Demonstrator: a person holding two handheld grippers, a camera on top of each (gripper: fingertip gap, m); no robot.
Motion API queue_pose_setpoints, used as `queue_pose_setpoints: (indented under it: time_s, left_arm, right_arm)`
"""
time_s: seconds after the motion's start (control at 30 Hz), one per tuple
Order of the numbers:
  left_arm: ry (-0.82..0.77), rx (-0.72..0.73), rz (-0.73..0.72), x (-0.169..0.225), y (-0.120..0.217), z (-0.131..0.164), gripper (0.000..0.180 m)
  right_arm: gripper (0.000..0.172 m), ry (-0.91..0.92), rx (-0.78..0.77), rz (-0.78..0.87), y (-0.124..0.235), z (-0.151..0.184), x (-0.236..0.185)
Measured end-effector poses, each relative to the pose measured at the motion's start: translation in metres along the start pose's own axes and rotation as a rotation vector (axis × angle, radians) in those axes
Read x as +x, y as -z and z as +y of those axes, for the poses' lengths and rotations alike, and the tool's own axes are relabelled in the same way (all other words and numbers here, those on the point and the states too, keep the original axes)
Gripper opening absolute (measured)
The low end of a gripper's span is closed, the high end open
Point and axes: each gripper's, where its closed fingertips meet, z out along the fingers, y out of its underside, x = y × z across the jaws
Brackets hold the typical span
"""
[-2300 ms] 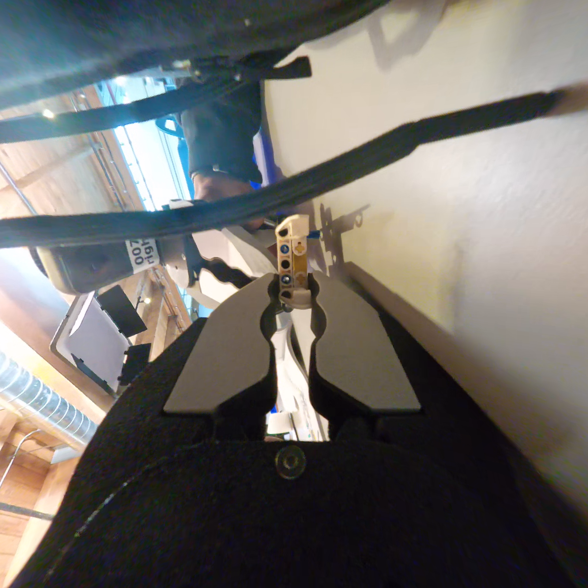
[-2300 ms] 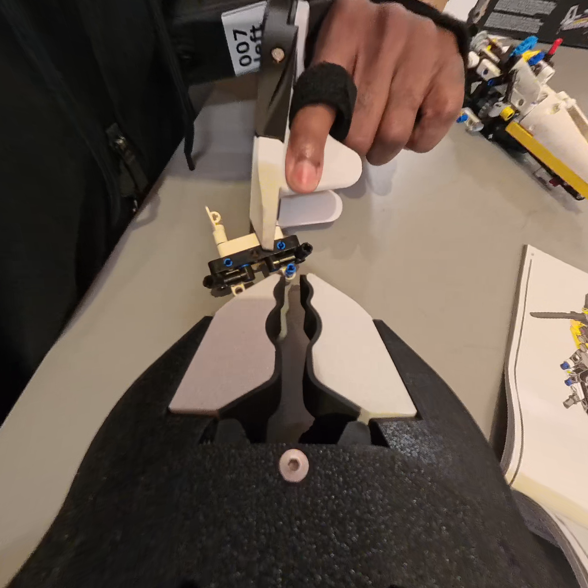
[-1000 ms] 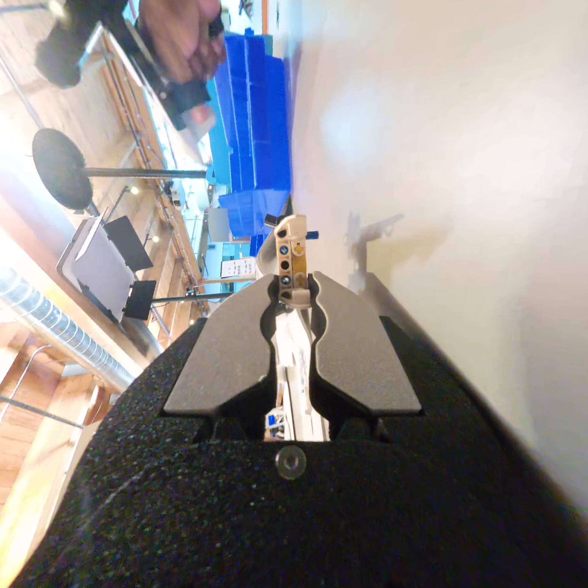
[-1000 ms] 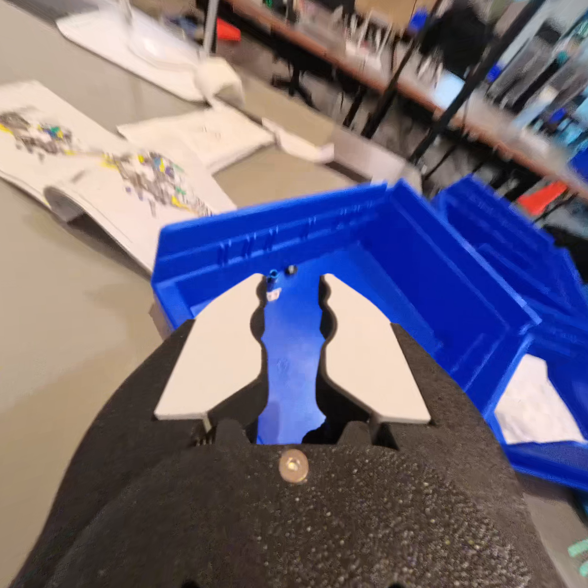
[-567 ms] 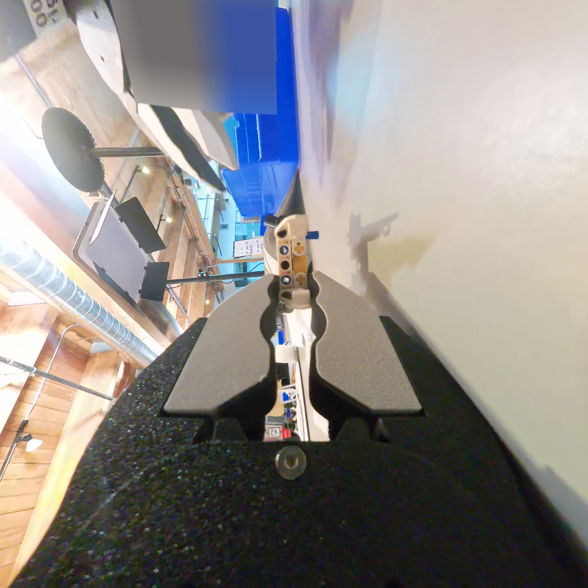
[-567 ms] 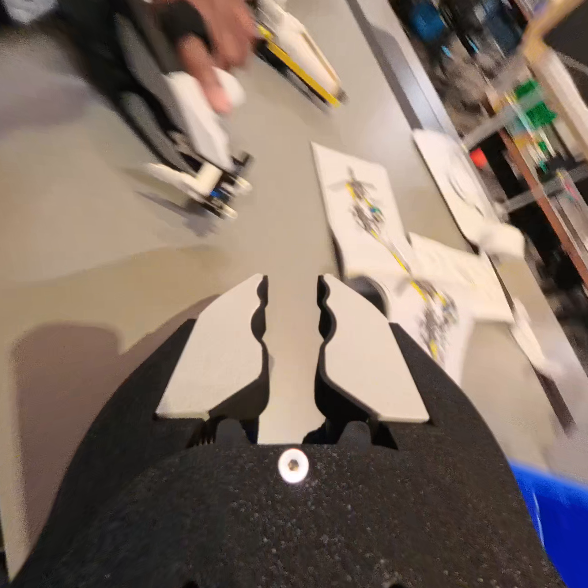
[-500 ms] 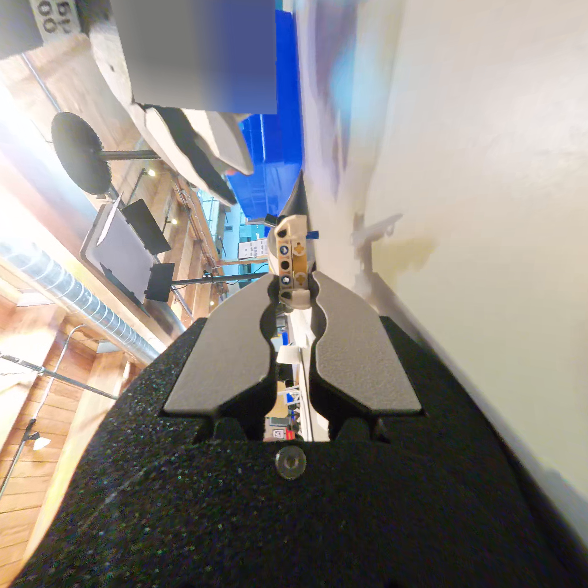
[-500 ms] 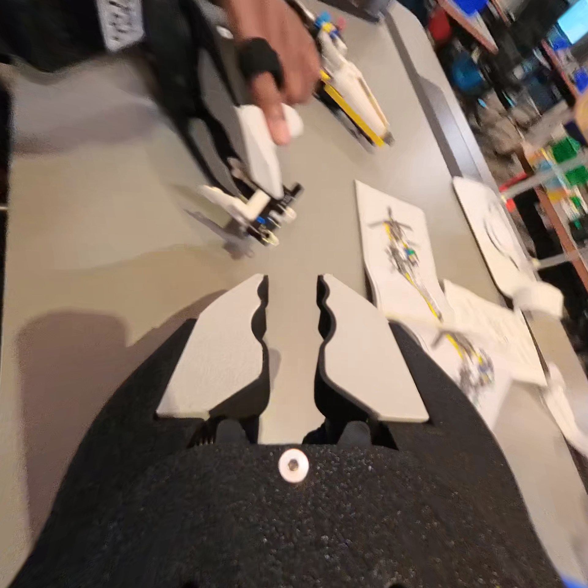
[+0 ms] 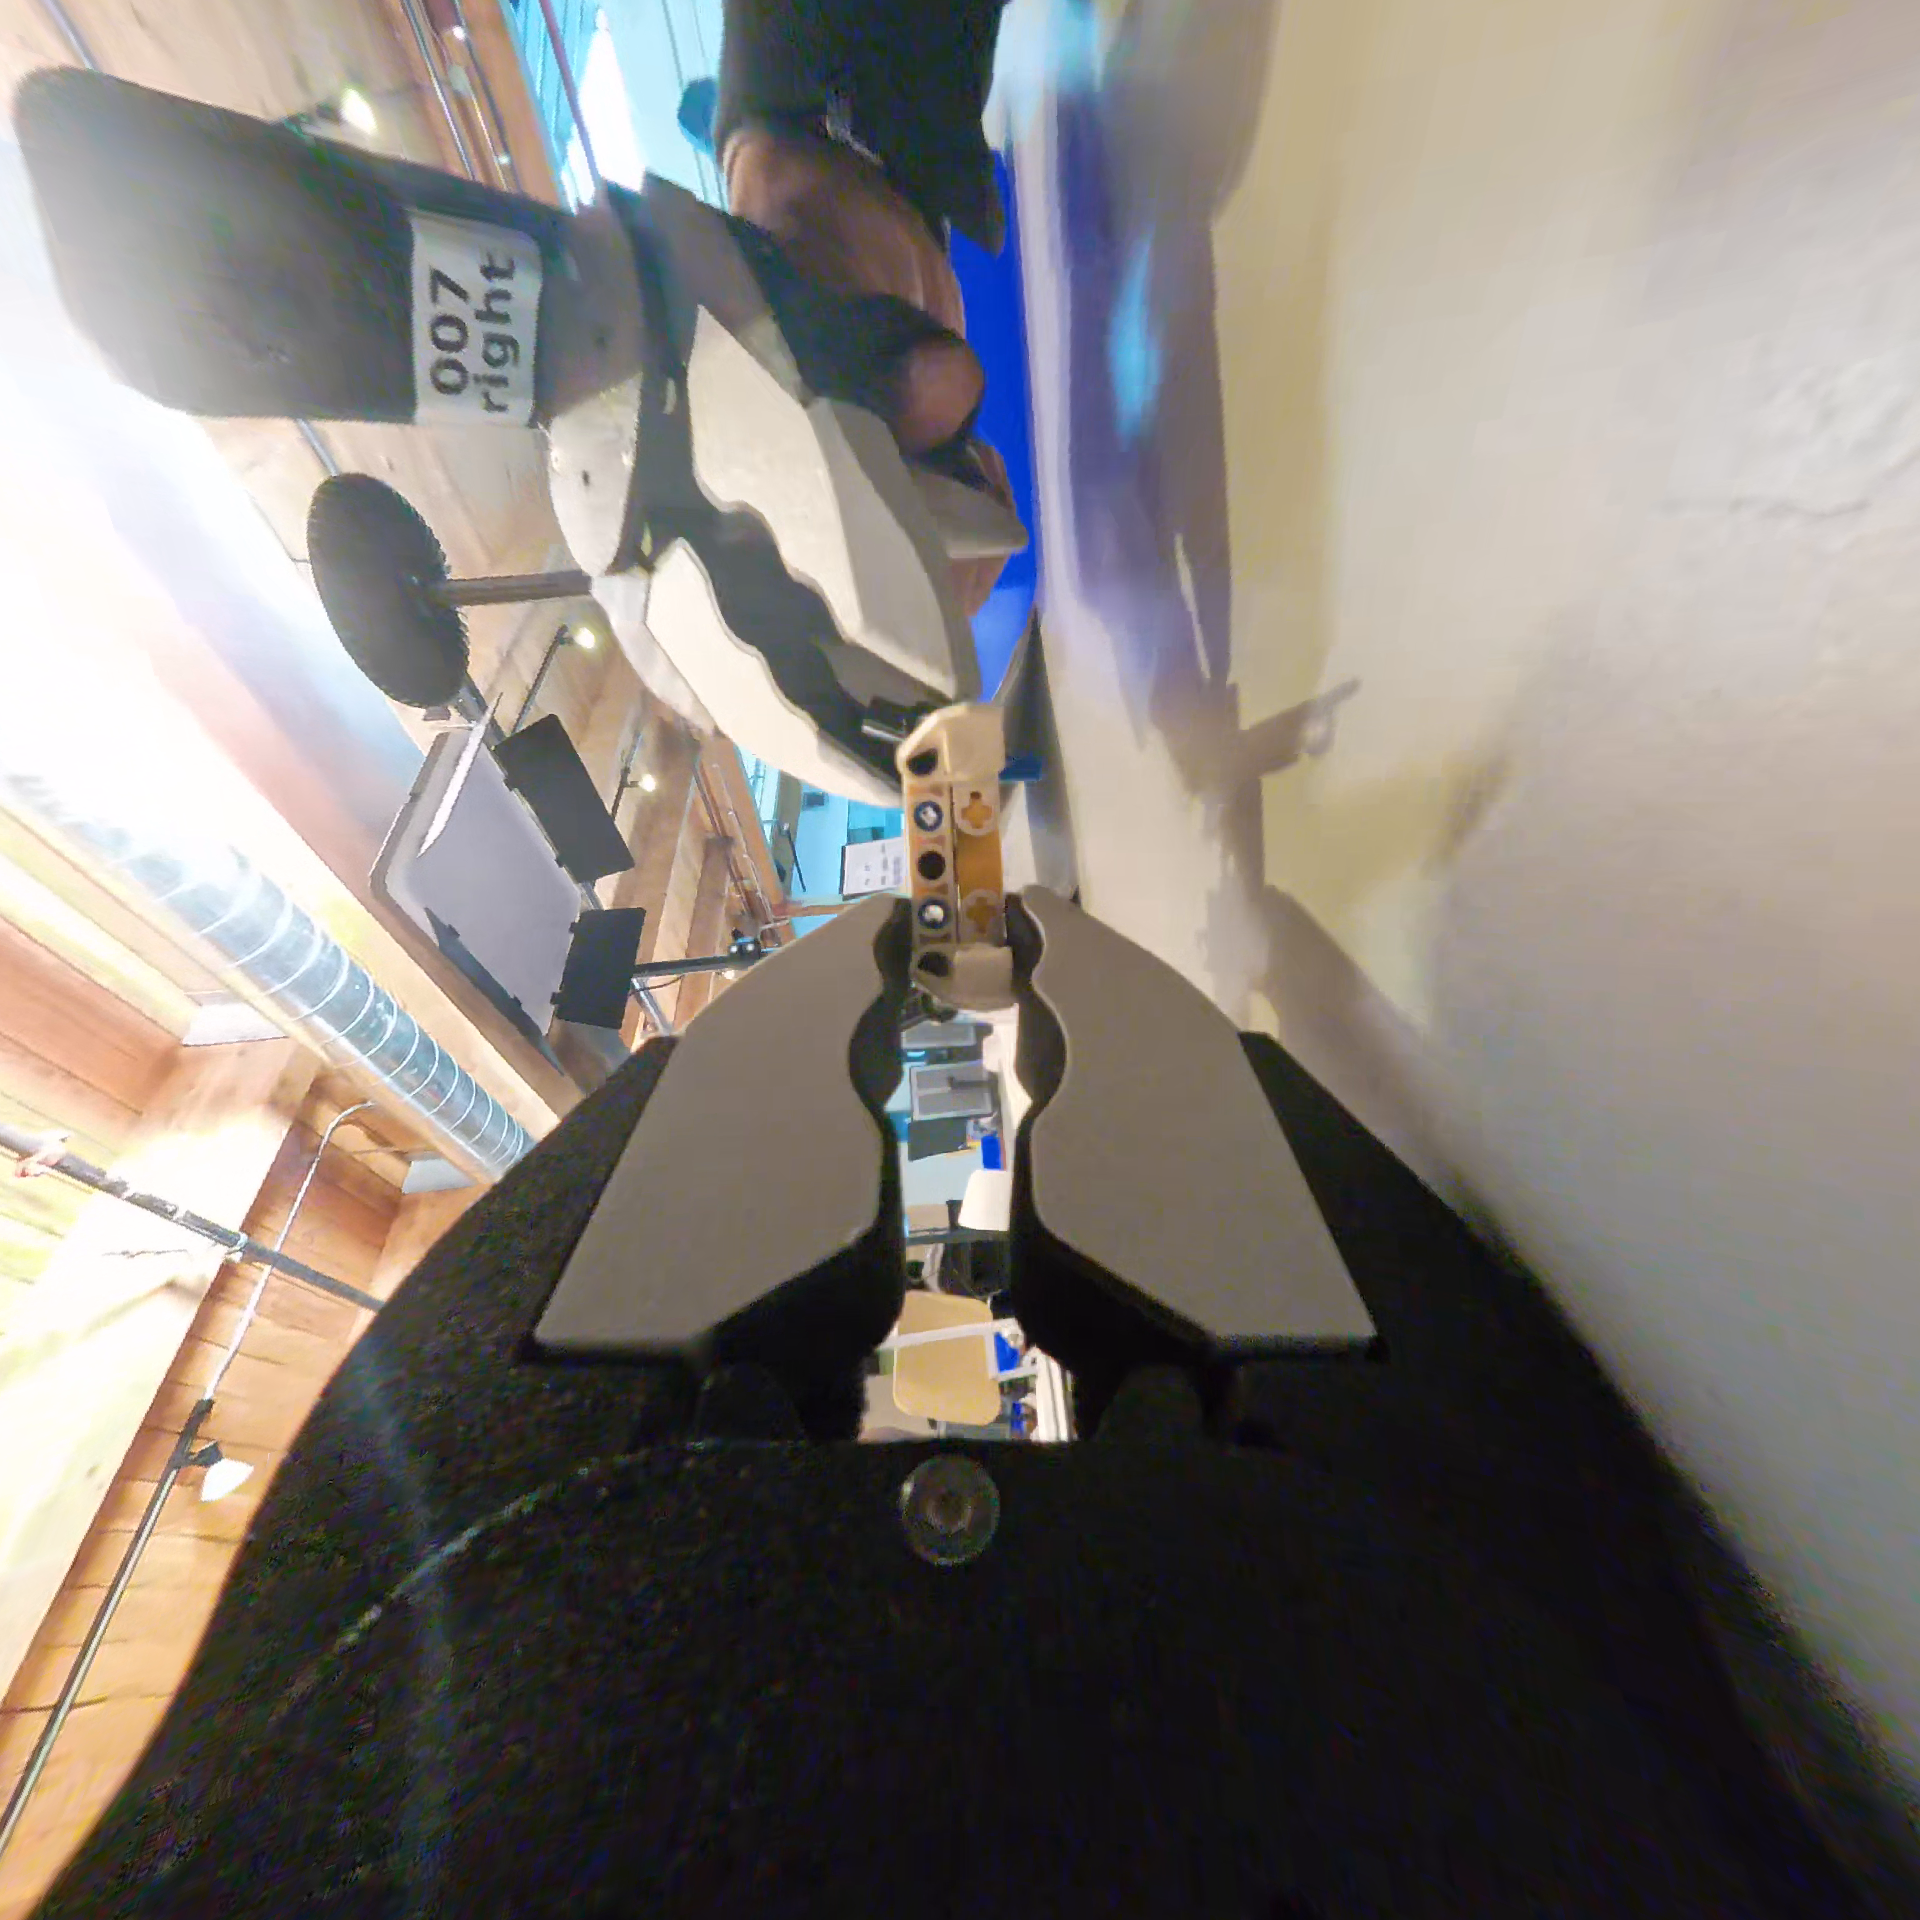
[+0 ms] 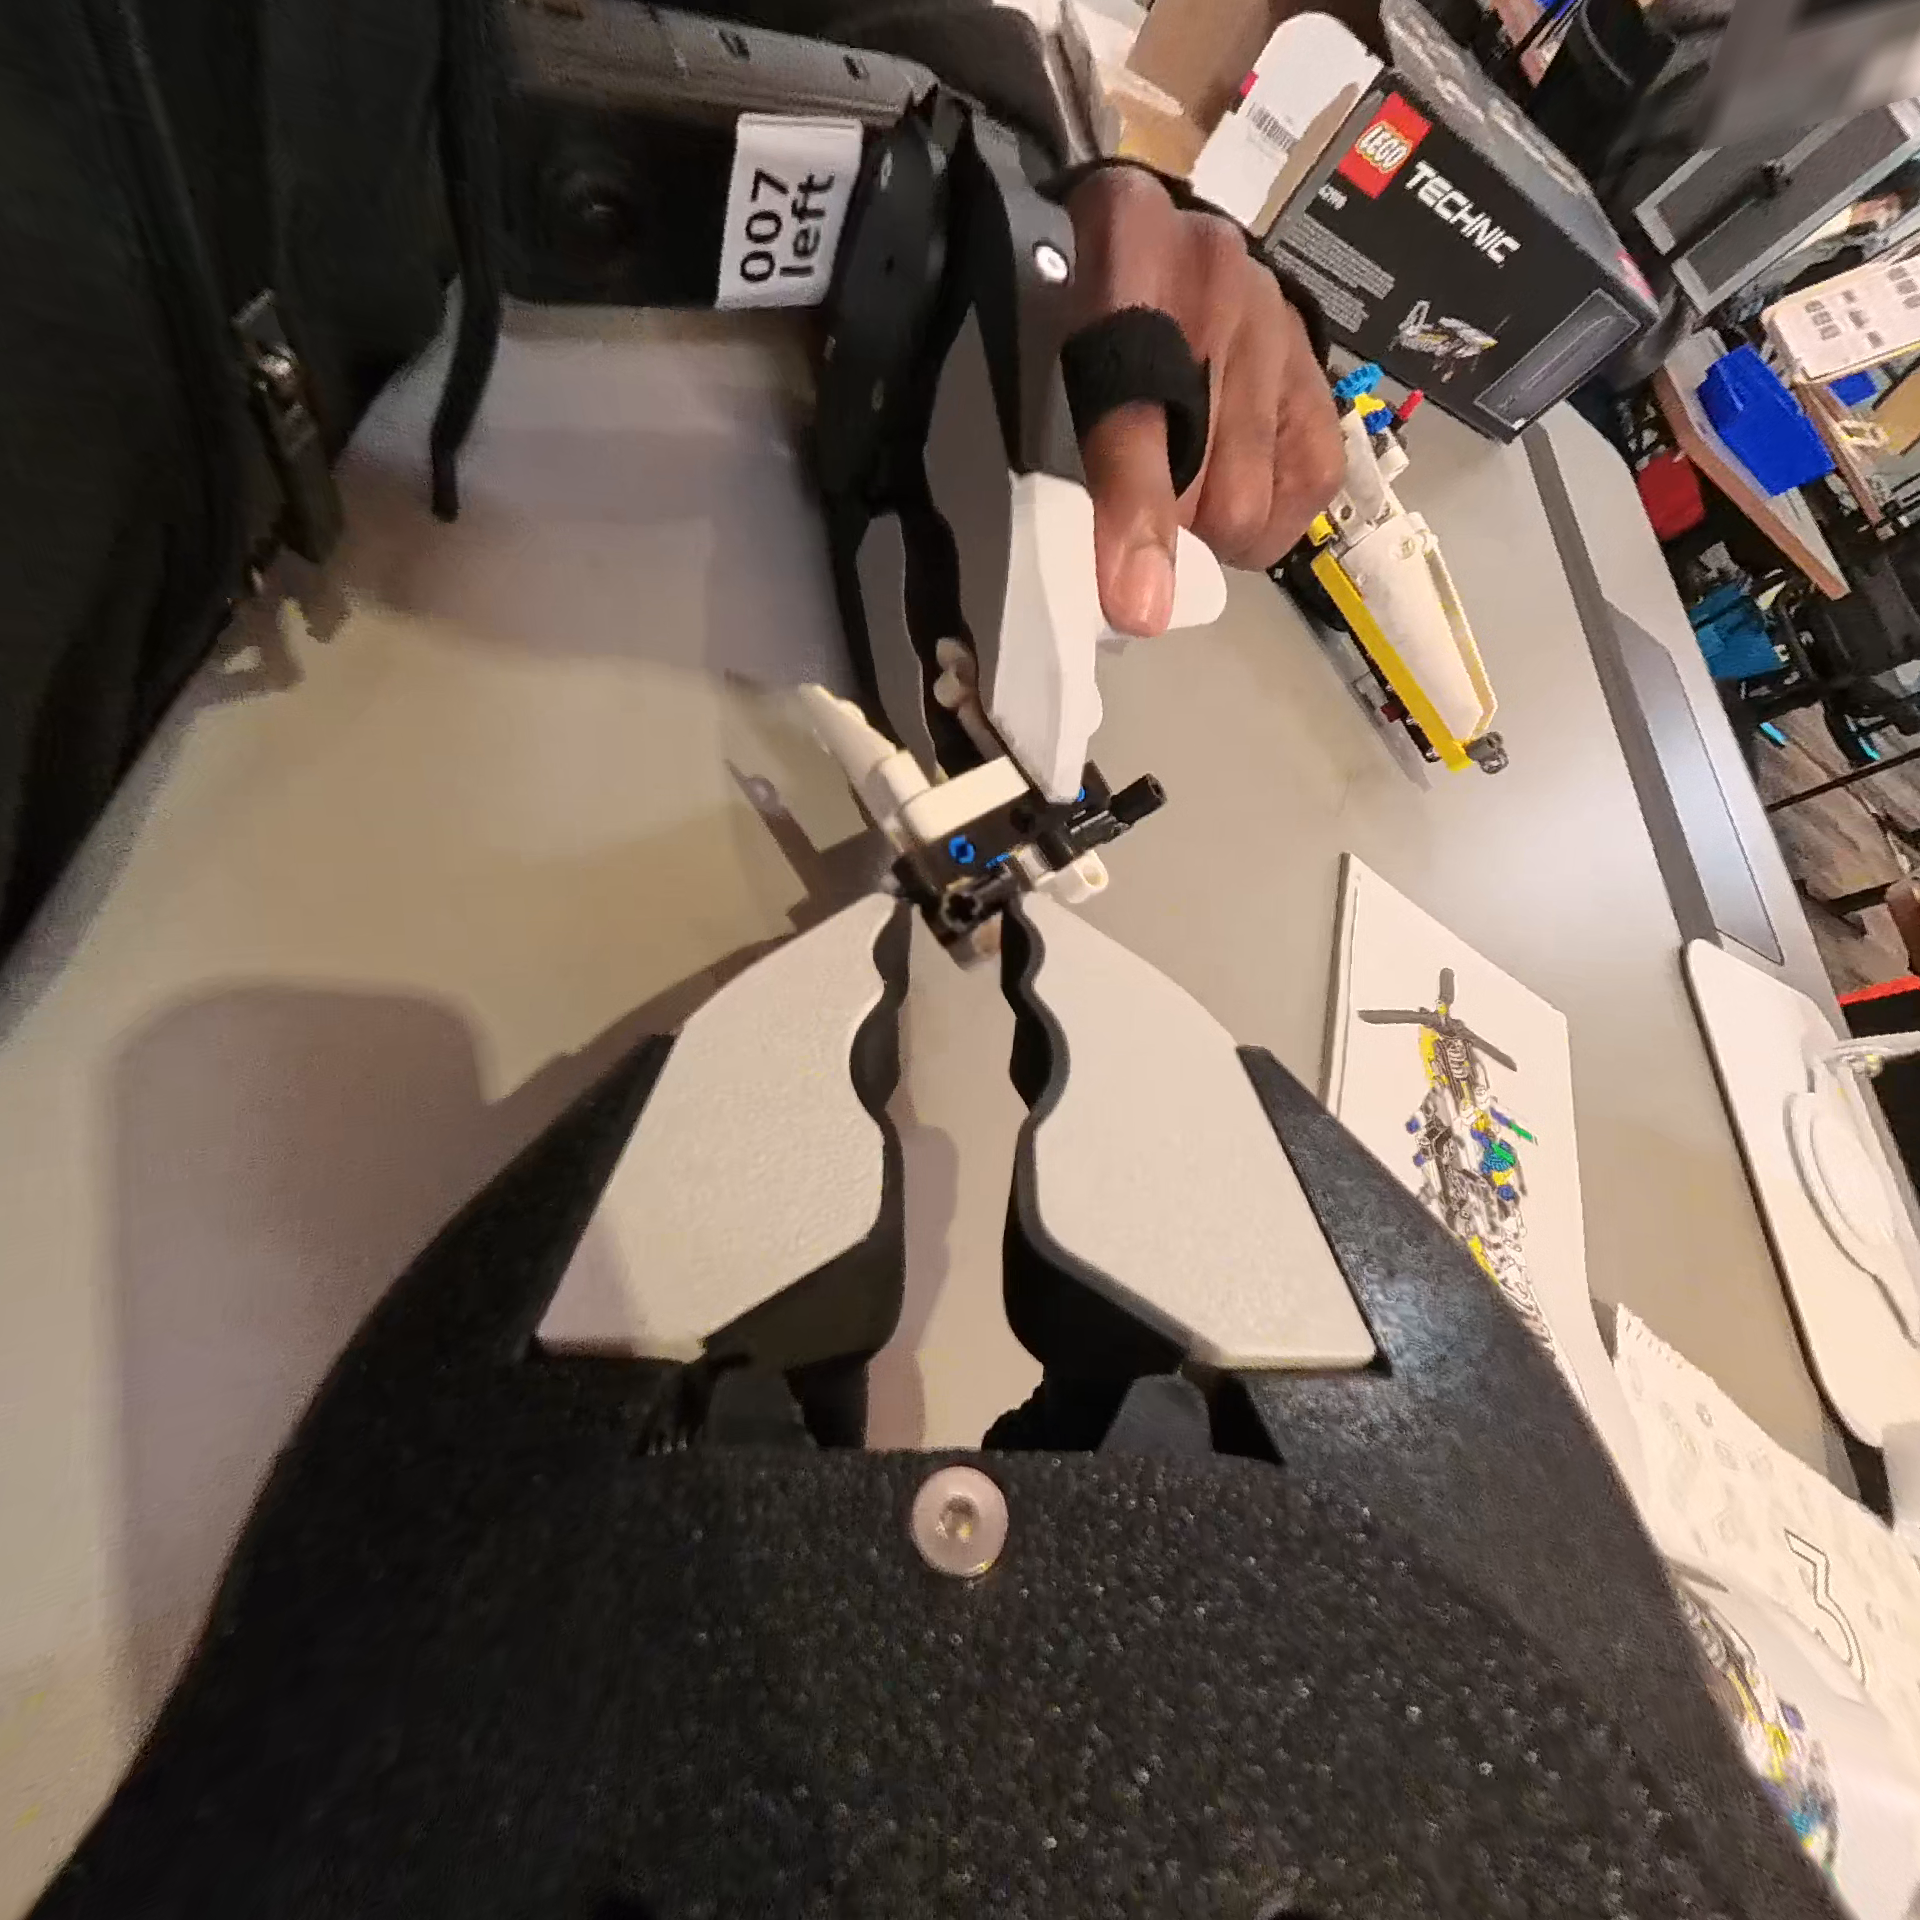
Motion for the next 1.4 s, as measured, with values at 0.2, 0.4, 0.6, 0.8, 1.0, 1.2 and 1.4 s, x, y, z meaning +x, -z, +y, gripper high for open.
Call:
queue_pose_setpoints:
  time_s: [0.2,0.4,0.6,0.8,1.0,1.2,1.4]
  left_arm:
    - [0.052,0.031,0.008,0.0,0.001,-0.002,0.018]
    - [0.141,0.025,0.01,-0.002,0.001,0.004,0.02]
    - [0.126,-0.01,-0.017,-0.004,-0.001,0.006,0.028]
    - [0.315,-0.047,-0.007,-0.013,-0.001,0.017,0.019]
    - [0.732,-0.042,-0.005,-0.031,0.003,0.038,0.019]
    - [1.119,0.043,0.028,-0.042,0.005,0.046,0.018]
    - [1.327,0.112,0.083,-0.043,0.006,0.051,0.019]
  right_arm:
    - [0.013,0.07,0.052,0.009,0.001,-0.004,-0.002]
    - [0.011,0.01,0.077,0.079,0.001,-0.006,0.004]
    - [0.011,-0.141,0.071,0.088,-0.007,-0.008,0.01]
    - [0.01,-0.309,0.146,0.129,-0.008,-0.017,0.03]
    - [0.016,-0.429,0.267,0.15,-0.001,-0.027,0.052]
    - [0.018,-0.427,0.314,0.214,-0.005,-0.038,0.068]
    - [0.019,-0.429,0.305,0.255,-0.008,-0.039,0.075]
